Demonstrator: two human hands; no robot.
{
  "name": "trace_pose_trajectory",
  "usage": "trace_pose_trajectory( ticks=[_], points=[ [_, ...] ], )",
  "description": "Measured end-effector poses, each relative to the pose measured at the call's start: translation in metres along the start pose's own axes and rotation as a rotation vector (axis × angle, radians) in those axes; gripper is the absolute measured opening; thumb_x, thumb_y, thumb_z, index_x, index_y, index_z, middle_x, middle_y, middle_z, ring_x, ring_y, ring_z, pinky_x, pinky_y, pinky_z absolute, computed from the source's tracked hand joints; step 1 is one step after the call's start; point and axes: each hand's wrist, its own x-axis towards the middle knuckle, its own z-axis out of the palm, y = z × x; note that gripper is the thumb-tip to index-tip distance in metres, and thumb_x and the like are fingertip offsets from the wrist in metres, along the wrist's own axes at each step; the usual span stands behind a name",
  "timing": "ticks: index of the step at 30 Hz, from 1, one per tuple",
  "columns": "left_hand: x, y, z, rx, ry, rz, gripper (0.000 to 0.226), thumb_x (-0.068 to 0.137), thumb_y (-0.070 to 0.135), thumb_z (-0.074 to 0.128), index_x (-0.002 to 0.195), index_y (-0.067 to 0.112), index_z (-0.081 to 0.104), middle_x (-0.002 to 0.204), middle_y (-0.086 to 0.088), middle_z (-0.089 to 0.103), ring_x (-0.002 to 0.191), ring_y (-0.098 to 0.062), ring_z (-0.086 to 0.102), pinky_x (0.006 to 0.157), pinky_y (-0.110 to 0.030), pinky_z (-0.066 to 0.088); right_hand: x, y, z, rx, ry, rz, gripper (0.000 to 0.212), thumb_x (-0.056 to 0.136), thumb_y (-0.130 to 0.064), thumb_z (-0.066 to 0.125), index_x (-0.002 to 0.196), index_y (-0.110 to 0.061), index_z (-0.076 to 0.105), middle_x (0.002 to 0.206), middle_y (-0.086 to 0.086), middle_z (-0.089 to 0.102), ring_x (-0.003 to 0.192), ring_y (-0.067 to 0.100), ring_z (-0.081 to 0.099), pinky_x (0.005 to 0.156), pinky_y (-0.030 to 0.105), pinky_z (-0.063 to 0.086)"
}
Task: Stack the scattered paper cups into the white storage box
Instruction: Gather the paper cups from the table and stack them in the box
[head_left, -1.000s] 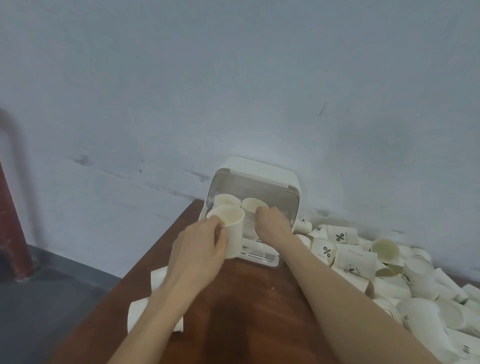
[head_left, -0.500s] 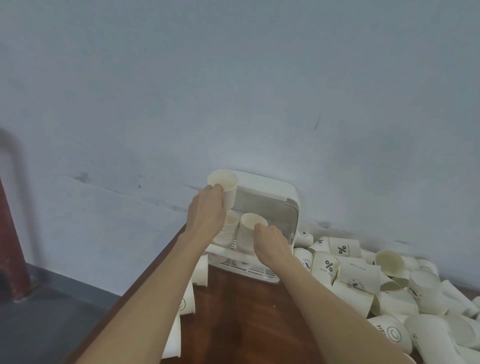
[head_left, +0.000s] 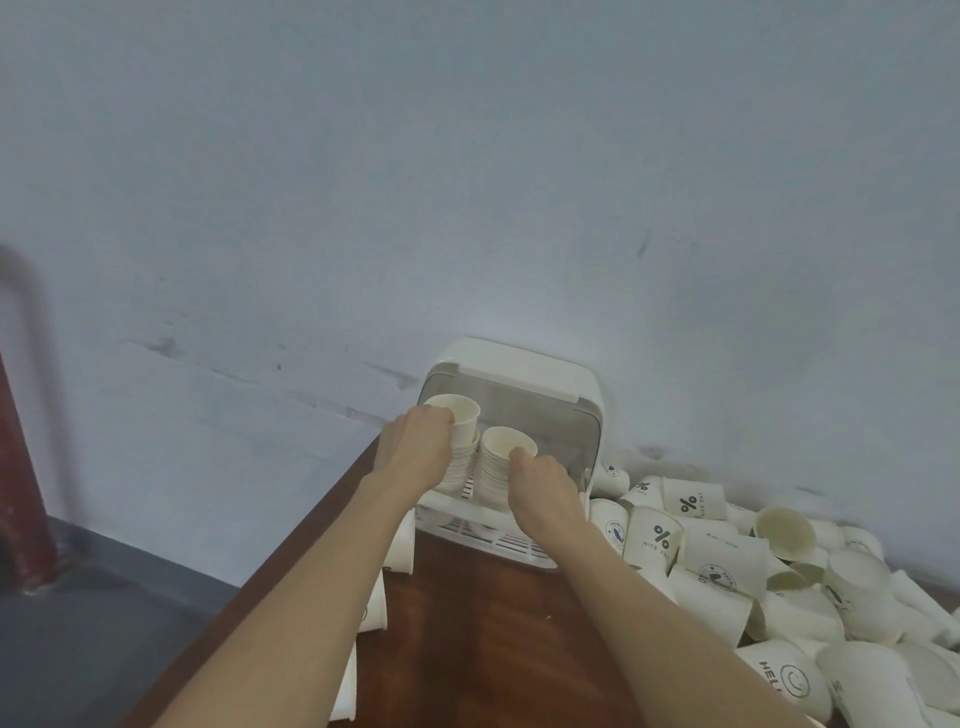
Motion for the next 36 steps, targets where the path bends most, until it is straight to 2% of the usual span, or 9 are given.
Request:
trace_pose_trajectory(
  ticks=[4, 10, 14, 19, 22, 26, 29, 31, 36],
  points=[
    [-0.003, -0.003, 0.01, 0.029, -0.052, -0.003, 0.022, 0.093, 0.007, 0.043, 0.093, 0.014, 0.064, 0.095, -0.008, 0.065, 0.084, -0.03, 0.061, 0.064, -0.034, 0.044, -0.001, 0.0, 0.001, 0.001, 0.02, 0.004, 0.019, 0.087, 0.002, 0.036, 0.1, -0.005, 0.048, 0.1, 0.02, 0.059, 0.09, 0.038, 0.056, 0.062, 0.036, 0.036],
    [-0.01, -0.003, 0.017, 0.055, -0.112, 0.01, 0.016, 0.094, 0.008, 0.044, 0.089, 0.015, 0.058, 0.1, -0.009, 0.063, 0.089, -0.029, 0.06, 0.067, -0.036, 0.046, -0.001, -0.001, 0.001, -0.009, 0.028, 0.004, 0.024, 0.087, 0.003, 0.036, 0.106, -0.004, 0.05, 0.103, 0.021, 0.06, 0.094, 0.039, 0.056, 0.062, 0.036, 0.035],
    [-0.014, 0.004, 0.01, 0.088, -0.208, 0.019, 0.019, 0.093, 0.009, 0.042, 0.108, 0.014, 0.053, 0.111, -0.011, 0.059, 0.092, -0.029, 0.058, 0.065, -0.035, 0.04, -0.003, -0.002, 0.0, -0.018, 0.012, 0.001, 0.024, 0.088, 0.002, 0.036, 0.107, -0.002, 0.05, 0.105, 0.021, 0.06, 0.096, 0.037, 0.056, 0.063, 0.035, 0.034],
    [-0.03, 0.015, -0.001, 0.042, -0.229, -0.015, 0.048, 0.092, 0.012, 0.043, 0.138, 0.012, 0.031, 0.132, -0.013, 0.05, 0.118, -0.033, 0.051, 0.075, -0.039, 0.046, -0.01, -0.002, -0.007, -0.048, 0.034, -0.026, 0.037, 0.087, -0.001, 0.039, 0.124, -0.001, 0.04, 0.108, 0.021, 0.062, 0.099, 0.037, 0.056, 0.066, 0.036, 0.032],
    [-0.046, 0.022, -0.008, 0.024, -0.165, 0.009, 0.04, 0.092, 0.012, 0.044, 0.131, 0.012, 0.038, 0.124, -0.01, 0.054, 0.11, -0.032, 0.054, 0.072, -0.038, 0.045, -0.022, 0.002, -0.014, -0.01, 0.078, -0.02, 0.049, 0.085, -0.002, 0.04, 0.133, -0.003, 0.03, 0.101, 0.019, 0.063, 0.092, 0.037, 0.055, 0.064, 0.036, 0.029],
    [-0.076, 0.029, -0.014, -0.039, -0.131, 0.028, 0.025, 0.091, 0.013, 0.043, 0.115, 0.015, 0.049, 0.115, -0.005, 0.058, 0.103, -0.03, 0.057, 0.074, -0.037, 0.044, -0.052, 0.007, -0.027, 0.078, 0.099, -0.024, 0.04, 0.084, -0.004, 0.04, 0.123, -0.007, 0.039, 0.1, 0.015, 0.064, 0.092, 0.036, 0.054, 0.062, 0.035, 0.028],
    [-0.103, 0.035, -0.014, -0.112, -0.141, 0.037, 0.028, 0.093, 0.018, 0.043, 0.12, 0.019, 0.05, 0.115, -0.003, 0.059, 0.101, -0.029, 0.059, 0.078, -0.039, 0.047, -0.083, 0.012, -0.034, 0.172, 0.087, 0.006, 0.028, 0.085, -0.004, 0.039, 0.112, -0.009, 0.044, 0.101, 0.015, 0.06, 0.091, 0.037, 0.054, 0.061, 0.037, 0.035],
    [-0.122, 0.039, -0.013, -0.147, -0.136, 0.057, 0.028, 0.094, 0.021, 0.042, 0.121, 0.021, 0.049, 0.114, -0.002, 0.059, 0.102, -0.028, 0.059, 0.079, -0.04, 0.048, -0.106, 0.015, -0.035, 0.22, 0.073, 0.043, 0.026, 0.087, -0.008, 0.038, 0.112, -0.013, 0.044, 0.1, 0.013, 0.06, 0.091, 0.034, 0.053, 0.068, 0.04, 0.043],
    [-0.169, 0.054, -0.016, -0.174, -0.119, 0.096, 0.033, 0.097, 0.026, 0.041, 0.129, 0.026, 0.048, 0.118, 0.004, 0.058, 0.104, -0.022, 0.059, 0.083, -0.038, 0.048, -0.161, 0.028, -0.025, 0.316, 0.121, 0.071, 0.041, 0.092, -0.014, 0.038, 0.132, -0.016, 0.044, 0.104, 0.007, 0.061, 0.094, 0.026, 0.055, 0.077, 0.039, 0.045]
  ],
)
